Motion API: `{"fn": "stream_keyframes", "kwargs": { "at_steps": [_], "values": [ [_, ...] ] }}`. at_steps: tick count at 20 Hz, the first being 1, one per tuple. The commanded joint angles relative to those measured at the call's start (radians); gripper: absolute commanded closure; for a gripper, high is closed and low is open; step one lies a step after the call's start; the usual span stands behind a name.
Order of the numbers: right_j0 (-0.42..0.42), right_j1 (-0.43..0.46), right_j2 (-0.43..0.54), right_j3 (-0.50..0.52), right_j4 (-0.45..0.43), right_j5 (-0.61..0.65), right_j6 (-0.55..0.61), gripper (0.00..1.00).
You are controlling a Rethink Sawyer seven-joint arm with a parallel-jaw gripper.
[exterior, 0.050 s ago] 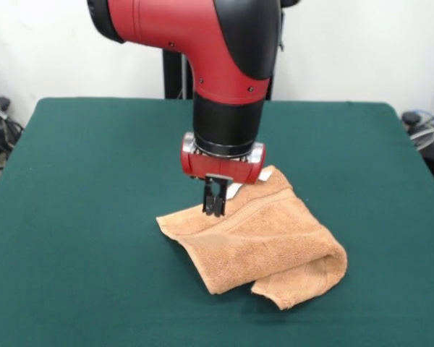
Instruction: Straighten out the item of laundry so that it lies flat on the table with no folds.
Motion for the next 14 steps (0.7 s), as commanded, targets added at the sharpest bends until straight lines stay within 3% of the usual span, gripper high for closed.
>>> {"fn": "stream_keyframes", "kwargs": {
  "at_steps": [1,14],
  "values": [
    [-0.001,0.029,0.041,-0.018,0.000,0.077,0.099,1.00],
    [0.048,0.048,0.051,0.052,-0.021,-0.037,0.130,1.00]
  ]
}}
